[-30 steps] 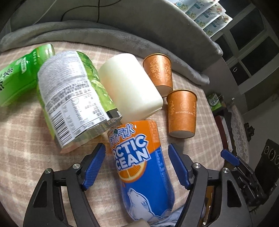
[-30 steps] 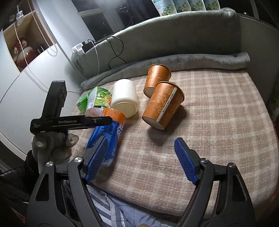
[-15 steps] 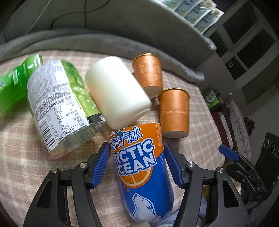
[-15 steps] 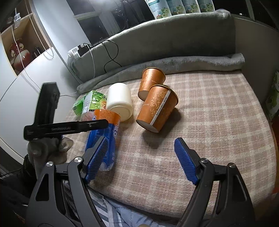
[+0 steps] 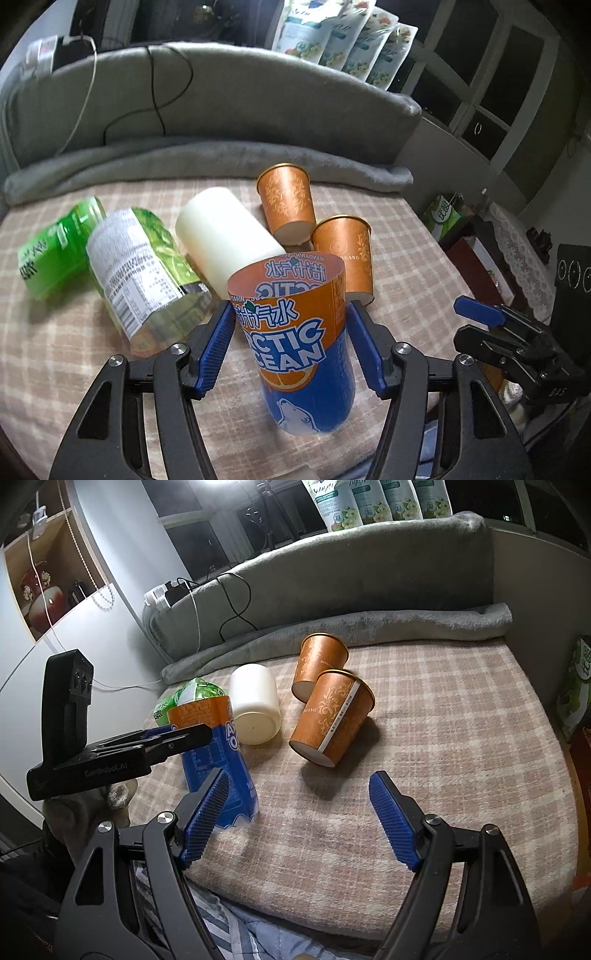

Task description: Flip cup upright

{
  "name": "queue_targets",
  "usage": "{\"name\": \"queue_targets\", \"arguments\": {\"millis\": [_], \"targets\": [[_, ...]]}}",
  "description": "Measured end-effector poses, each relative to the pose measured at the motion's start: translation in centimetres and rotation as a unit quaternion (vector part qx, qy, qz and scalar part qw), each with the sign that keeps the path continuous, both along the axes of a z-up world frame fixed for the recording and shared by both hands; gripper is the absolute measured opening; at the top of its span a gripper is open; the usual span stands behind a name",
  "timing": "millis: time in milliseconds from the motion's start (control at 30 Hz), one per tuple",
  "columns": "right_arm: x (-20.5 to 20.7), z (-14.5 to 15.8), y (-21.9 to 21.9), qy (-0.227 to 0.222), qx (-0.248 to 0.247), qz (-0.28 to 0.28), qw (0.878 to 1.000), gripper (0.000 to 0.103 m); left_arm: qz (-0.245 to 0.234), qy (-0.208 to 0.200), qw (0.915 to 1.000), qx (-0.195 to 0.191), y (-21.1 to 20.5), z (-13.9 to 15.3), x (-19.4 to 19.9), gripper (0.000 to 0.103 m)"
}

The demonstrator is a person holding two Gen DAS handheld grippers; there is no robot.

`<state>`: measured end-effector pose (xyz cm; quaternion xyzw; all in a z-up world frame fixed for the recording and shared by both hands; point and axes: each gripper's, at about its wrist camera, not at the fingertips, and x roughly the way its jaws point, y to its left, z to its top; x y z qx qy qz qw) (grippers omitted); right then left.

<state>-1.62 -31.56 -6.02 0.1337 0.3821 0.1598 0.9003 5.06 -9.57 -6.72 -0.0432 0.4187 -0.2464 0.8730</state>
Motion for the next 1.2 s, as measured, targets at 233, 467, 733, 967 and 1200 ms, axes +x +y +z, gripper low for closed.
{"name": "queue_targets", "arguments": {"millis": [233,467,733,967,1200], "targets": [[-0.2,0.4,0.2,-0.015,-0.019,-0.008,1.000,0.081,0.008,-0.041,0.9989,0.021,-1.1,0.6,-0.4,0.061],[-0.4,0.6,0.4,-0.027,-0.047,-0.022,0.998,0.081,0.019,-0.079,0.9955,0.049,-1.7,0.8,-0.7,0.061],[-0.4,0.7,0.1,-0.028,-0.045,-0.029,0.998,0.081,0.009,-0.111,0.9904,0.082,-2.8,0.6,-1.5,0.061],[-0.7,0.9,0.2,-0.032,-0.045,-0.030,0.998,0.081,0.007,-0.111,0.9905,0.081,-2.8,0.7,-1.9,0.061],[-0.9,1.2,0.5,-0.035,-0.046,-0.026,0.998,0.081,0.002,-0.105,0.9918,0.074,-2.6,0.7,-2.2,0.062]]}}
